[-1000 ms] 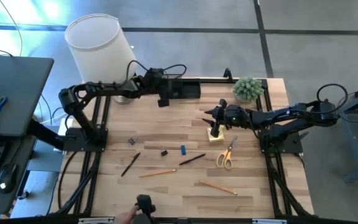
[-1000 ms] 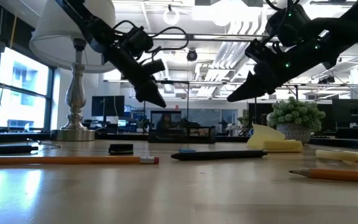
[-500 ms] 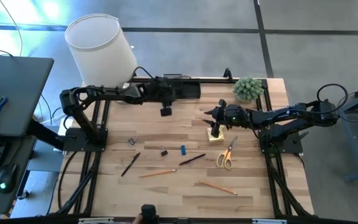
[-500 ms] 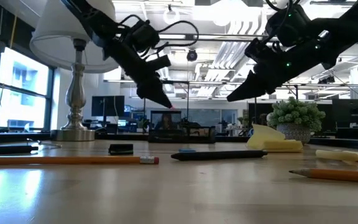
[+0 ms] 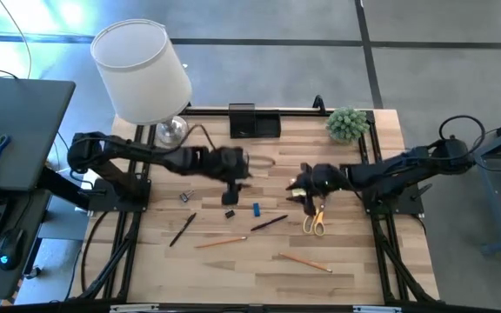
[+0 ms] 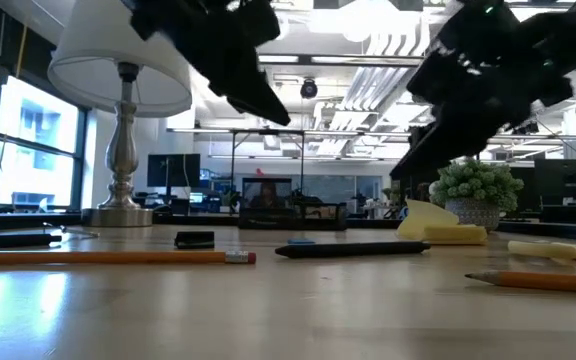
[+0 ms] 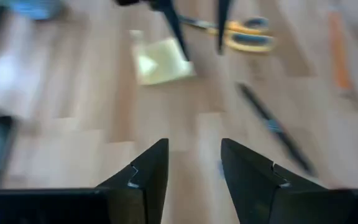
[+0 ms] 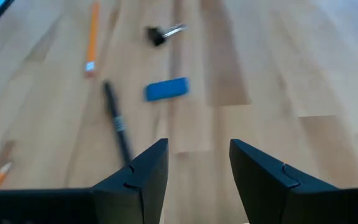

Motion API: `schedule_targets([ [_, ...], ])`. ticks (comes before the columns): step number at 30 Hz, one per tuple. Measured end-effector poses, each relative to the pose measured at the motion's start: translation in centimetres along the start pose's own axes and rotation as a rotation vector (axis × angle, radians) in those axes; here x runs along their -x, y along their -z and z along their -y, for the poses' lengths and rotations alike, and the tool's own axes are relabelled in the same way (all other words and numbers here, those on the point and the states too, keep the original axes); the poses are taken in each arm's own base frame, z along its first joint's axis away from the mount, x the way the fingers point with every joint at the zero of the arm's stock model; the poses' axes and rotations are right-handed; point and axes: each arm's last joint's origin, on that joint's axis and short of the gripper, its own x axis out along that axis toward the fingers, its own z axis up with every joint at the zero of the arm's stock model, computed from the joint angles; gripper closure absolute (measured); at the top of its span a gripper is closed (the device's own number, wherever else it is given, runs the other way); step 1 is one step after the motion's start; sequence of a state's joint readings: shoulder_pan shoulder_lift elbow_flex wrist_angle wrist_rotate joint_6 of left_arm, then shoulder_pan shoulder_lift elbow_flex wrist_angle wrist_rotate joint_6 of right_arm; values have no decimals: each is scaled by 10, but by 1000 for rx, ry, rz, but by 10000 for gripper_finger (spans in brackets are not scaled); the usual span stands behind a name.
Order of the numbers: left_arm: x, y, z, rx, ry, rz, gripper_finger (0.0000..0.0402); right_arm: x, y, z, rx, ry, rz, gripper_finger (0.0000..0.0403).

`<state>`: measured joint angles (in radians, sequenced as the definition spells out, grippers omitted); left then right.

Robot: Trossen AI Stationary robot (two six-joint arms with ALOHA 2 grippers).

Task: Pick and place office supplies into organizer
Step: Put the left orange pencil into the black desk organizer

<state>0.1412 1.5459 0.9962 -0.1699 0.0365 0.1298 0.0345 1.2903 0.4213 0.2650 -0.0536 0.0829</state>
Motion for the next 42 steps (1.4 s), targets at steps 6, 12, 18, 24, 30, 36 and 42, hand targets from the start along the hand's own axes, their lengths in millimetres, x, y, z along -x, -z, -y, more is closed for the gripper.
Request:
schedule_targets([
  [6,3,5,61,-13,108,-84,283,0,7,-34,41,-72,-35,236],
  [12,10,11,111,53,168,-129,290,5,7,-65,54,-46,-39,236],
  [18,7,28,148,118,153,-219,284,12,11,-89,81,78,23,236],
  [24,-11,45,160,90,91,-293,284,15,12,-94,28,141,68,236],
  [30,-30,51,167,23,55,-256,284,16,13,-95,6,147,71,236],
  [36,-42,53,177,12,26,-185,284,16,13,-94,10,172,71,236],
  [42,-44,75,175,102,6,-118,285,16,15,-95,21,171,59,236],
])
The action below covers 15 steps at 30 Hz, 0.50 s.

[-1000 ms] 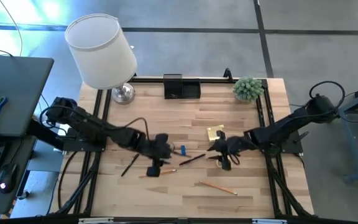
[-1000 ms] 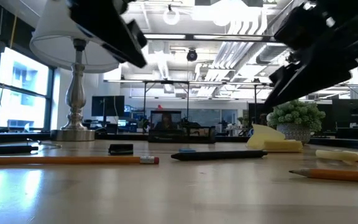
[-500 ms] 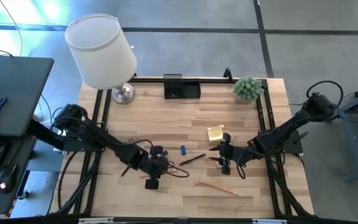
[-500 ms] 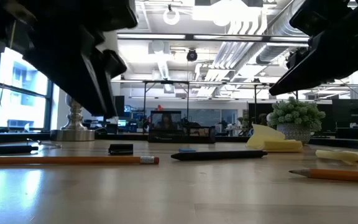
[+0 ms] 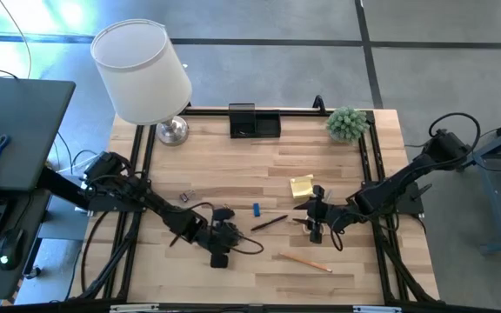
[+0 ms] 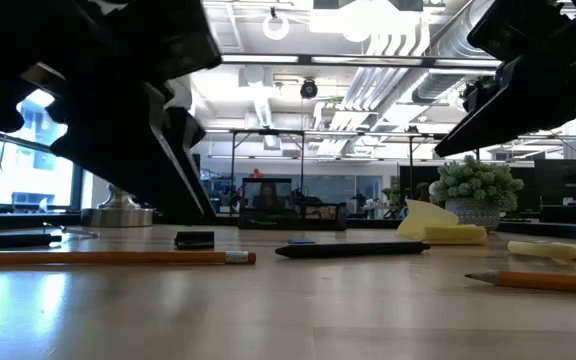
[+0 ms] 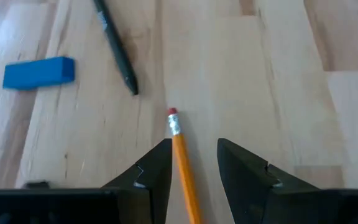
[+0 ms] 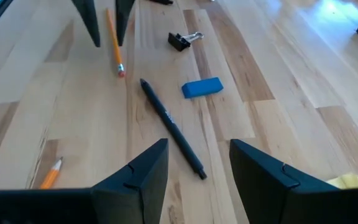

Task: Pick and place office supplies into organizer
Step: Put the left orange pencil into the black desk organizer

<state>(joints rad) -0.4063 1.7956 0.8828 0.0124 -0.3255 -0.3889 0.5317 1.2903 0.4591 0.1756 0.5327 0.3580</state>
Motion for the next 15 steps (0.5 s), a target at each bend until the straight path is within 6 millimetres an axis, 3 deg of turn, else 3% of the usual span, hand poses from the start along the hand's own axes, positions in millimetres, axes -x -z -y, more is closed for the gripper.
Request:
schedule_targets([
  [7,8,24,16,128,114,264,285,5,3,-8,19,-37,0,236],
  [15,9,50,22,191,18,241,285,13,7,-20,23,-52,18,236],
])
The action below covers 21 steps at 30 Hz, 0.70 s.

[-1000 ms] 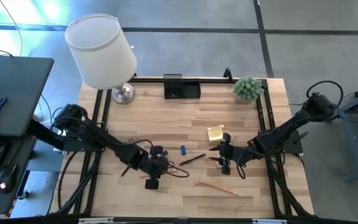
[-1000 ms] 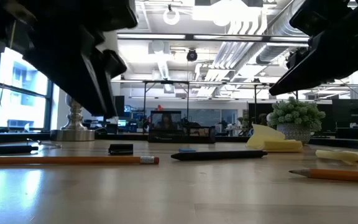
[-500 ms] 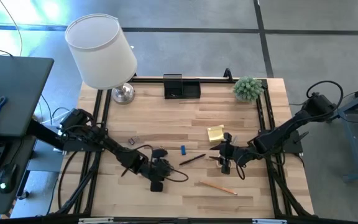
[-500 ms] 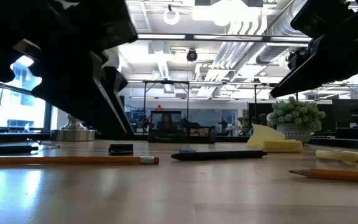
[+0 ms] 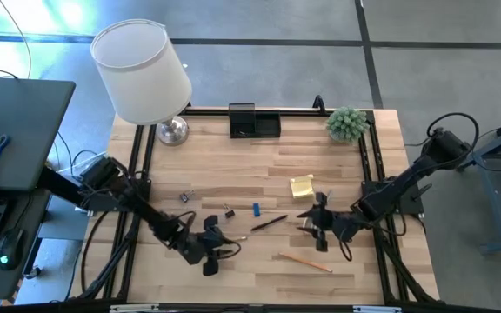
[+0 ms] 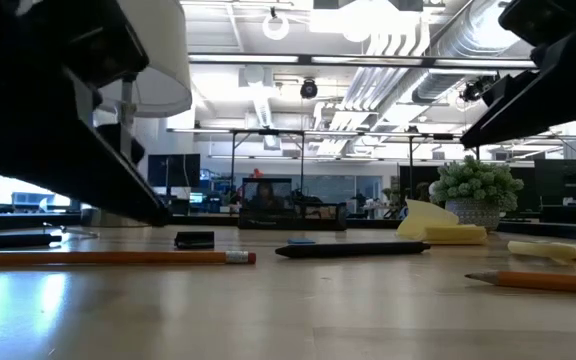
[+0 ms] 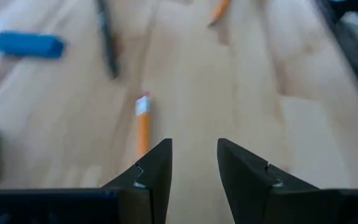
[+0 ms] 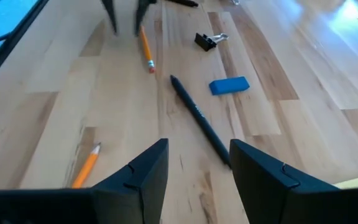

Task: Pick and place office supplies into organizer
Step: Put the left orange pencil into the black desk organizer

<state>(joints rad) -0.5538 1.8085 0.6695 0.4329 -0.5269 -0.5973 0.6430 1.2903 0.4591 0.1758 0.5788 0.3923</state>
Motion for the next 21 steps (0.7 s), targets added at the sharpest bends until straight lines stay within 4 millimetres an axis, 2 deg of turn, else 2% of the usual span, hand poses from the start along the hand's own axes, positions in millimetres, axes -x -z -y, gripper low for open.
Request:
schedule_targets([
  [6,0,2,0,13,-93,59,285,3,1,-4,22,-8,11,236],
  [12,0,3,-1,20,-97,47,285,4,1,-6,72,-17,12,236],
  [21,-14,24,-6,114,-141,-3,285,0,-2,-1,147,6,24,236],
])
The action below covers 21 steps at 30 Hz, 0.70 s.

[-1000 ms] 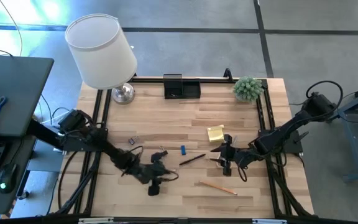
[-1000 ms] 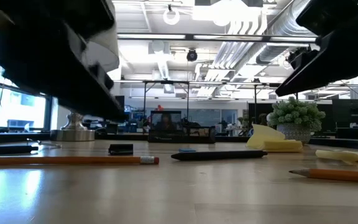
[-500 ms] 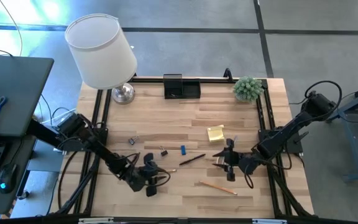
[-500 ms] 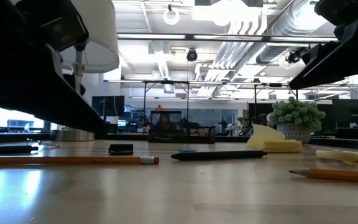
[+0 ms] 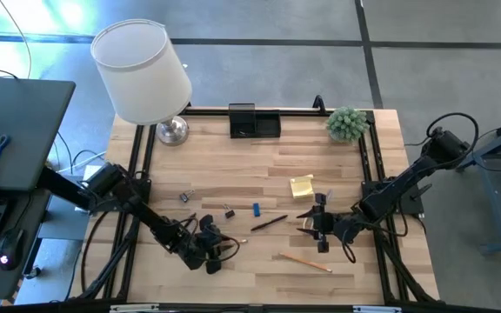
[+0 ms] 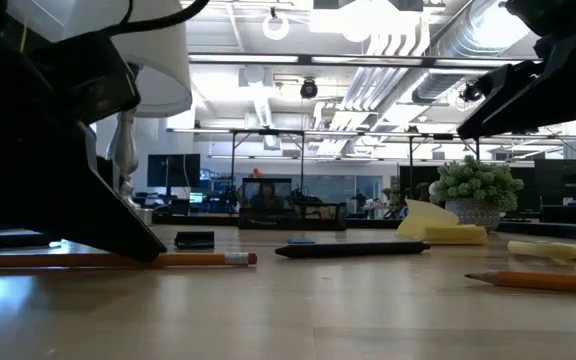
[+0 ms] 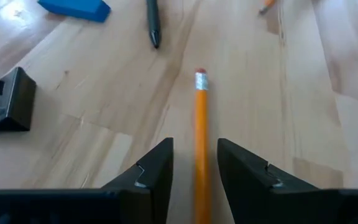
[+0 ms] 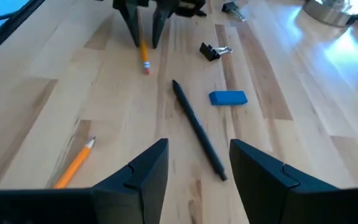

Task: Pick and place office supplies into organizer
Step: Put the left orange pencil into the black desk organizer

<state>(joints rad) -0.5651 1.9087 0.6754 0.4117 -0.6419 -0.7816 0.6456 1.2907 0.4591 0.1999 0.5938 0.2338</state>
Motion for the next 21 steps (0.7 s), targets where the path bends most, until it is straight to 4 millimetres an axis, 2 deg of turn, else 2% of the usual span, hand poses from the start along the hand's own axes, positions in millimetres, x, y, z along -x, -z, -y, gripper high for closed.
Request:
schedule_targets([
  [8,-5,7,-2,42,-40,15,289,-3,-1,5,19,3,-9,236],
  [16,-1,10,9,-137,-34,12,349,-4,-1,6,16,5,-11,236],
  [21,-1,7,15,-168,-64,2,380,-4,-1,6,15,12,-9,236],
])
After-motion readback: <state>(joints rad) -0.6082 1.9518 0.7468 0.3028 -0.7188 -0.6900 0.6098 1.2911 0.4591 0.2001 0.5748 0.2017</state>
